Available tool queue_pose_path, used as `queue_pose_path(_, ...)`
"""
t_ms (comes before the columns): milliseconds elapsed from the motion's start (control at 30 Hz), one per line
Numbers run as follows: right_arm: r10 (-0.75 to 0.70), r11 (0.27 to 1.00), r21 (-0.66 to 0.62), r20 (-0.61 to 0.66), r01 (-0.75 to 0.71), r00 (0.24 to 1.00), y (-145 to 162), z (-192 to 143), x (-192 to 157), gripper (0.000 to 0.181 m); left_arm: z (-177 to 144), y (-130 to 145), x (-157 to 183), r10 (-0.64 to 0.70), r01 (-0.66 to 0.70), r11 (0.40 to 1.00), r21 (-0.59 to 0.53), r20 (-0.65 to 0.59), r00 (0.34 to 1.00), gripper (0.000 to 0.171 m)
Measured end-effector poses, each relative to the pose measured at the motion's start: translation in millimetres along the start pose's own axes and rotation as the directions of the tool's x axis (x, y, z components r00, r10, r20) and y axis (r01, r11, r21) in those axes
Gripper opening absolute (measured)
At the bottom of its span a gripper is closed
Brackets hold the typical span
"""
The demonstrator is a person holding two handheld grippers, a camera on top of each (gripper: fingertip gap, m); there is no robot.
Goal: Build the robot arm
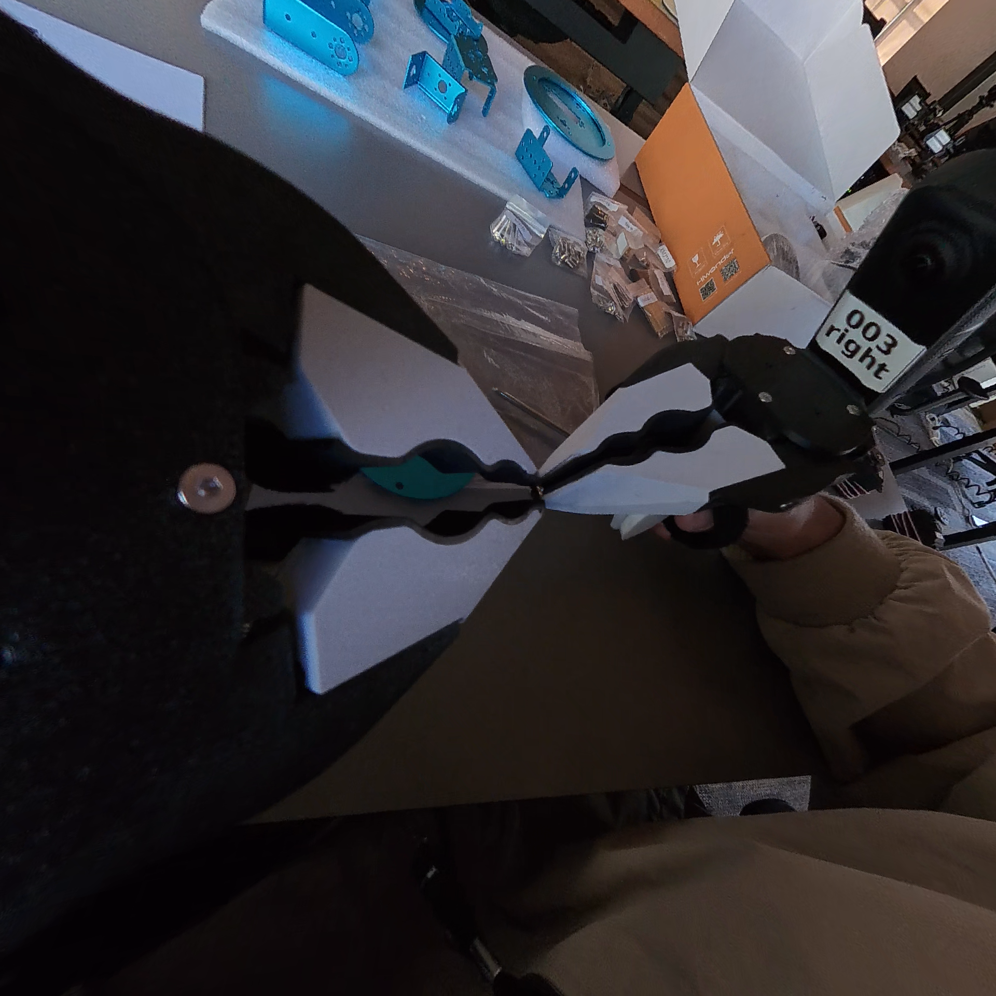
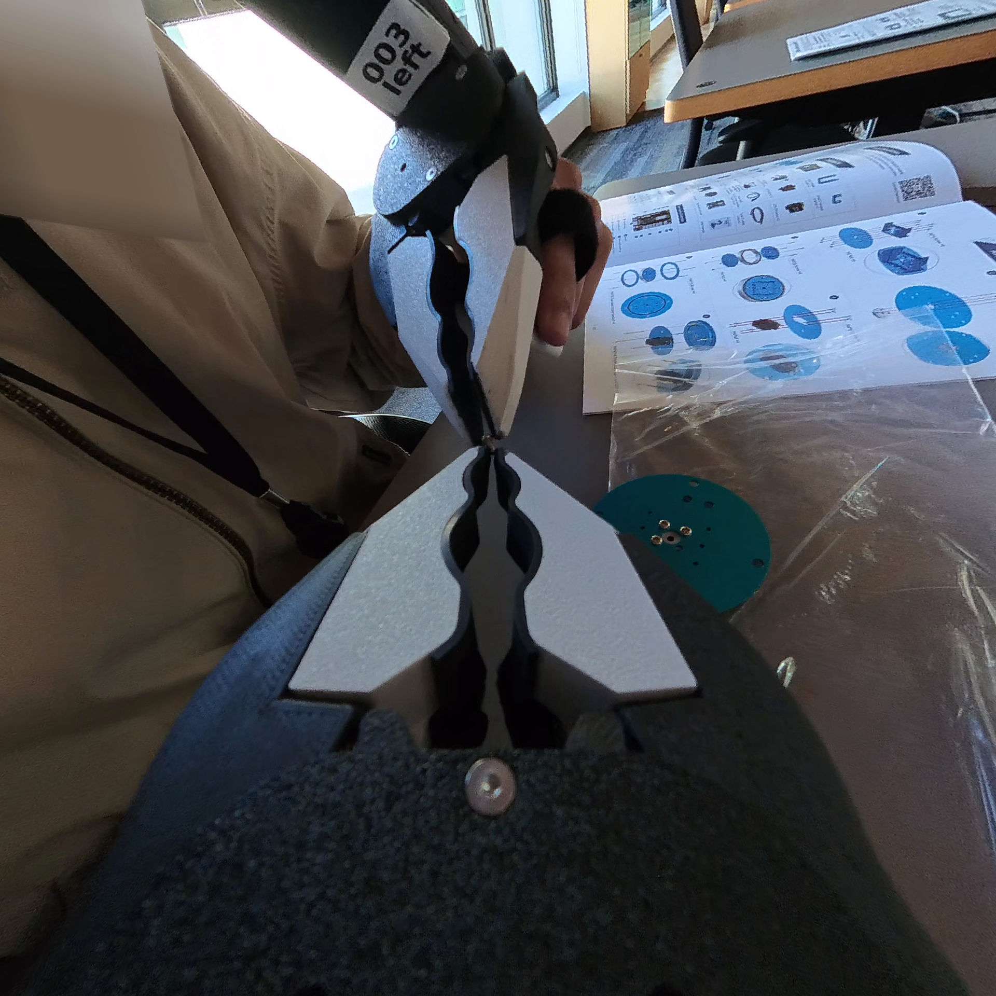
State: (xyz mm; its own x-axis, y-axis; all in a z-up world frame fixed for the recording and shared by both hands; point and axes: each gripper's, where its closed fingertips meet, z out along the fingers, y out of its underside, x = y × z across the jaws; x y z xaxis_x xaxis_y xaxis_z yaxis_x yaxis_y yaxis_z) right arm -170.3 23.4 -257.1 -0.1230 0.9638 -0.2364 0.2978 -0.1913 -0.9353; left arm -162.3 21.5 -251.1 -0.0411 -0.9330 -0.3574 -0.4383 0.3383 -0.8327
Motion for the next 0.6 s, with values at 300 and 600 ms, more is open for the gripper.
queue_pose_path(300, 0.028, 0.999, -0.024, 0.016, -0.027, 0.999, 4.3, 1.9, -0.8, 0.002, 0.8, 1.6, 3.2, 0.024, -0.024, 1.0, -0.012, -0.015, 1.0, 0.004)
queue_pose_path(600, 0.025, 0.999, -0.032, -0.018, -0.025, 1.0, 5.6, -1.0, 6.9, 0.002, 0.8, 9.4, -4.1, -0.06, 0.06, 0.998, 0.009, -0.03, 0.998, 0.003)
